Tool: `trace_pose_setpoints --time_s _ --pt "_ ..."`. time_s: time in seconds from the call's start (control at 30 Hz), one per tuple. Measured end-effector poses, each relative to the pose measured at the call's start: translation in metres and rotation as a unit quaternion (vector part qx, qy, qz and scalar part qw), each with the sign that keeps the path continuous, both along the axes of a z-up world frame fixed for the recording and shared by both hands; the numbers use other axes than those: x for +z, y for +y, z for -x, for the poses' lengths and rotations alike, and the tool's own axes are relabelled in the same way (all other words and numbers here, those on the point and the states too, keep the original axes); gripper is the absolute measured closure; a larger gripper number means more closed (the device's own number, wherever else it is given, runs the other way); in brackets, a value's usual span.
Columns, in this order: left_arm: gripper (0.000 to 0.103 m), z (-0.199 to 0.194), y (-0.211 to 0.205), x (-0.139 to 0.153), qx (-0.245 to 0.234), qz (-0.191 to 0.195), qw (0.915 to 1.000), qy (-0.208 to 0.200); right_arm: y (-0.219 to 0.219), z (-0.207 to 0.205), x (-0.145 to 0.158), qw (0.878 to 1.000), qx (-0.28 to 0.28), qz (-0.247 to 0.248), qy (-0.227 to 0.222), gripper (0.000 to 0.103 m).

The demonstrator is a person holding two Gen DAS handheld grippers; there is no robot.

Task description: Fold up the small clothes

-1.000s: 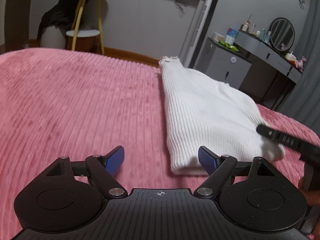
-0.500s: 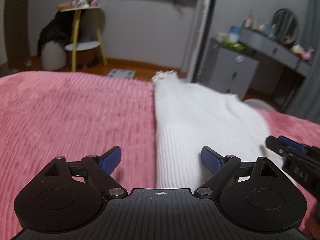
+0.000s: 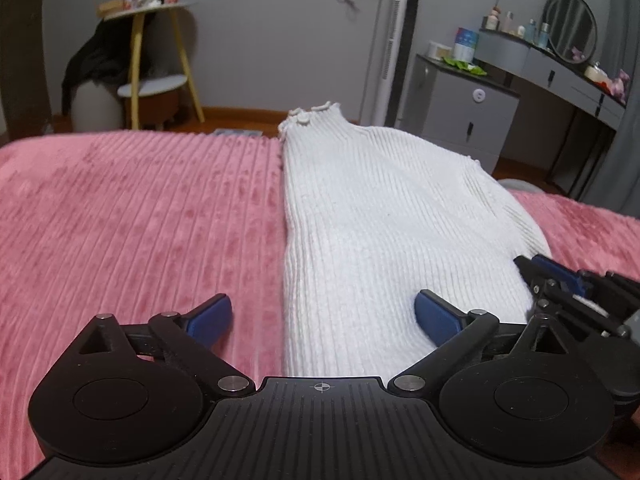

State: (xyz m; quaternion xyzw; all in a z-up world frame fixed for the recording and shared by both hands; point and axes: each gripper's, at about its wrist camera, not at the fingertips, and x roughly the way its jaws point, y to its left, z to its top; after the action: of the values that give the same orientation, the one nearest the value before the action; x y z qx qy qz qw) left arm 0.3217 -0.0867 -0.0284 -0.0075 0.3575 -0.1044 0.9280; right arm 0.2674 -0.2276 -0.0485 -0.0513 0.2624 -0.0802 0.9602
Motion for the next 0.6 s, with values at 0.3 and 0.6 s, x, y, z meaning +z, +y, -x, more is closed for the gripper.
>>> trace_pose_setpoints --time_s 0.3,0.6 --pt "0.002 -0.003 0.013 0.023 0.002 0.010 0.9998 0.014 0.006 0.006 0.039 1.000 0.014 0.000 0.019 0.091" --pt "0.001 -0.034 0.003 0.013 0.000 0.022 0.9992 0.034 0.002 -0.044 0.029 0.998 -0.001 0.023 0.065 0.089"
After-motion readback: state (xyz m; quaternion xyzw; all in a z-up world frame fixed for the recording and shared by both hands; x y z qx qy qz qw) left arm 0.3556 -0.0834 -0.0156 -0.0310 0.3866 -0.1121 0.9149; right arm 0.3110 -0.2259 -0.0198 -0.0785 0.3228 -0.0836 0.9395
